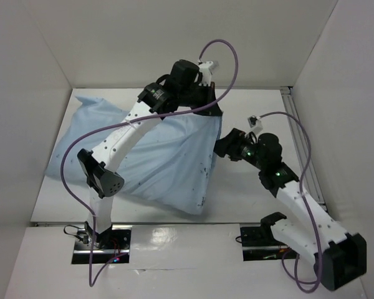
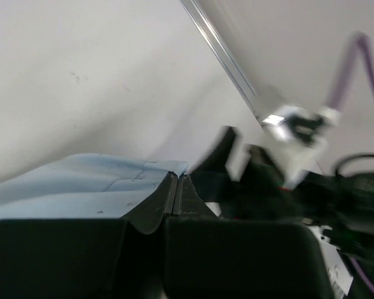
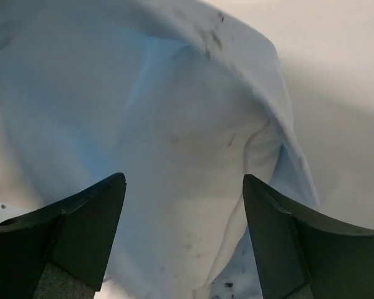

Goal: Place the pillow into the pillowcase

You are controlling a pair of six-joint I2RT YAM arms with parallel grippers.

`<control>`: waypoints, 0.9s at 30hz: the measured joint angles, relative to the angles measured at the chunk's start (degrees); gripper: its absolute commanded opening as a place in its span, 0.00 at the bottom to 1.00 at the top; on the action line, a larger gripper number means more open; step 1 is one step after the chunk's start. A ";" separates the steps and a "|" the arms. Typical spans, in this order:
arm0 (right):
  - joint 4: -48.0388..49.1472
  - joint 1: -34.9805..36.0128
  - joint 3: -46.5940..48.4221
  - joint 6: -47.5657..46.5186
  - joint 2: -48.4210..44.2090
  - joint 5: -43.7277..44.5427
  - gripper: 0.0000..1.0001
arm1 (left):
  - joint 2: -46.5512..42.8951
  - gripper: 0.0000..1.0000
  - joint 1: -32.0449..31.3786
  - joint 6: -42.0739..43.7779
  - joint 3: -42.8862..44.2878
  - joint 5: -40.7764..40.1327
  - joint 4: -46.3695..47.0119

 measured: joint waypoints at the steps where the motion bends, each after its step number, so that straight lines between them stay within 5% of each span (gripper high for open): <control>1: -2.93 -0.61 0.24 -0.79 -3.65 1.22 0.83 | -0.22 0.00 0.90 -0.09 0.13 0.22 0.17; 12: -19.91 -2.34 -5.88 5.81 -16.63 4.00 0.80 | -0.81 0.00 5.07 -1.49 0.63 1.29 3.69; 22: -7.54 -2.34 -28.11 30.73 -18.67 -3.67 0.75 | -0.83 0.00 5.05 -1.68 0.63 1.53 4.96; 27: -0.46 -1.99 -30.36 36.89 -12.04 -5.92 0.68 | -0.83 0.00 5.16 -1.70 0.63 1.53 5.03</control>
